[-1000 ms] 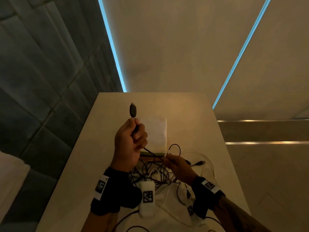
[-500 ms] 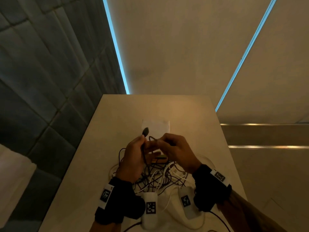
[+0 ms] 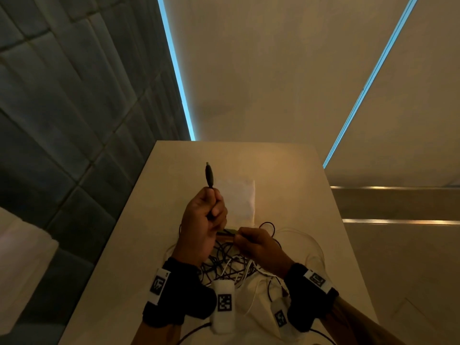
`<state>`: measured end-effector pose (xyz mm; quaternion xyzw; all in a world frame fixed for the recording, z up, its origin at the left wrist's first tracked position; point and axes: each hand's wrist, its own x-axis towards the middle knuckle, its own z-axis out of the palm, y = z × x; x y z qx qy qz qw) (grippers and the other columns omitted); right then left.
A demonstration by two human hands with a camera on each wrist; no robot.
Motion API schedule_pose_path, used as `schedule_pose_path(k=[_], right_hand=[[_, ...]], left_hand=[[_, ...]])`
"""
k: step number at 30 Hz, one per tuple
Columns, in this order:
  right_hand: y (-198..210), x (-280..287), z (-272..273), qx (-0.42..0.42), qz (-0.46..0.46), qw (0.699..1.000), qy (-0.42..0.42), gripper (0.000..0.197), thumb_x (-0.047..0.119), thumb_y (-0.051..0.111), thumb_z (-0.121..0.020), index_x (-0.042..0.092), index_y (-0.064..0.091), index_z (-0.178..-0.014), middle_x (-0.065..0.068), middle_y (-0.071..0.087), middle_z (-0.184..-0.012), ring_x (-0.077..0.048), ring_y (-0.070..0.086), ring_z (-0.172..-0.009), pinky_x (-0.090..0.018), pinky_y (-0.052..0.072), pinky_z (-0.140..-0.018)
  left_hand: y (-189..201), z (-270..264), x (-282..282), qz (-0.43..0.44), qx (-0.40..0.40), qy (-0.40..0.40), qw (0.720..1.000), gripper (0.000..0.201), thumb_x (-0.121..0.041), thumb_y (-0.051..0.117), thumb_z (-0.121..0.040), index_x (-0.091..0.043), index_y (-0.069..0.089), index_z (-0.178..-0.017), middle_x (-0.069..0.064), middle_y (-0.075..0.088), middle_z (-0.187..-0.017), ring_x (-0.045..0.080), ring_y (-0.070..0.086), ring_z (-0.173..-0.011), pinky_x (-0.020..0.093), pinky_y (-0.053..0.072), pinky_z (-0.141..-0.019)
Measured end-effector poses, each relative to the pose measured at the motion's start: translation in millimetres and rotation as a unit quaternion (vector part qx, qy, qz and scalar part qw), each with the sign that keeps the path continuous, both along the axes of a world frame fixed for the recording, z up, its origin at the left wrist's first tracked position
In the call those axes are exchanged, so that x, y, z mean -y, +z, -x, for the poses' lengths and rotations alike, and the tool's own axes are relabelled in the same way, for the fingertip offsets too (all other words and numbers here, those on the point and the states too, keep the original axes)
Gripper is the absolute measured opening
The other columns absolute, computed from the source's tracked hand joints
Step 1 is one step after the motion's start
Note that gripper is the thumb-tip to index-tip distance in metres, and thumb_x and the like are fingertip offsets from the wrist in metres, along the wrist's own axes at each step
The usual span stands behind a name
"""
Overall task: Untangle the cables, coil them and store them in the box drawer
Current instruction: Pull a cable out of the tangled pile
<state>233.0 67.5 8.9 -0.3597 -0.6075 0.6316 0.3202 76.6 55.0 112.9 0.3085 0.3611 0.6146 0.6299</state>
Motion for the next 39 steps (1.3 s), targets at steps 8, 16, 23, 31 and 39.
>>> schedule_pose_path(k=[8, 16, 23, 31, 39], right_hand=[[-58.8, -1.0, -7.9, 0.056, 0.013, 0.997, -0.049, 0.039, 0.031, 0.052, -0.095, -0.007, 0.06, -0.09, 0.012, 0.045, -0.062, -0.002, 0.038, -0.055, -0.018, 0.034, -0.055], [-48.7, -13.0, -14.5, 0.192, -0.029, 0.973, -0.124, 0.04, 0.013, 0.055, -0.094, 0.035, 0.06, -0.062, 0.009, 0.05, -0.057, -0.001, 0.044, -0.053, -0.029, 0.038, -0.059], [75.0, -21.2, 17.2, -0.021, -0.085, 0.988, -0.126, 0.013, 0.007, 0.059, -0.092, -0.002, 0.062, -0.083, 0.003, 0.054, -0.061, -0.006, 0.046, -0.05, -0.018, 0.039, -0.05], [69.0, 8.9, 25.9, -0.027, -0.041, 0.999, 0.019, 0.02, 0.008, 0.058, -0.094, -0.003, 0.061, -0.077, 0.004, 0.051, -0.059, -0.006, 0.043, -0.051, -0.018, 0.037, -0.051], [3.5, 9.1, 23.1, -0.027, 0.022, 0.999, 0.015, 0.03, 0.016, 0.05, -0.097, 0.021, 0.057, -0.068, 0.005, 0.043, -0.059, -0.008, 0.036, -0.05, -0.021, 0.031, -0.05]], left_hand=[[9.2, 9.3, 6.3, -0.011, 0.02, 0.027, 0.999, 0.025, -0.026, 0.037, -0.096, -0.01, 0.048, -0.081, -0.005, 0.036, -0.051, 0.005, 0.023, -0.038, 0.026, 0.014, -0.042], [6.1, 25.4, 9.0, 0.031, -0.005, 0.061, 0.998, 0.028, -0.026, 0.034, -0.101, -0.012, 0.049, -0.082, -0.004, 0.038, -0.052, 0.006, 0.022, -0.041, 0.024, 0.015, -0.042], [-7.0, 13.5, 11.5, 0.148, -0.072, 0.091, 0.982, 0.03, -0.023, 0.033, -0.103, -0.012, 0.049, -0.08, 0.01, 0.066, -0.073, 0.014, 0.053, -0.049, 0.023, 0.034, -0.044], [5.7, 18.8, 12.0, 0.065, 0.119, 0.031, 0.99, 0.028, -0.026, 0.035, -0.1, -0.012, 0.05, -0.082, 0.011, 0.064, -0.069, 0.026, 0.067, -0.068, 0.036, 0.057, -0.068], [5.5, 27.8, 10.6, 0.002, 0.112, 0.028, 0.993, 0.032, -0.023, 0.029, -0.104, -0.011, 0.048, -0.081, -0.006, 0.037, -0.056, 0.004, 0.026, -0.04, 0.022, 0.016, -0.042]])
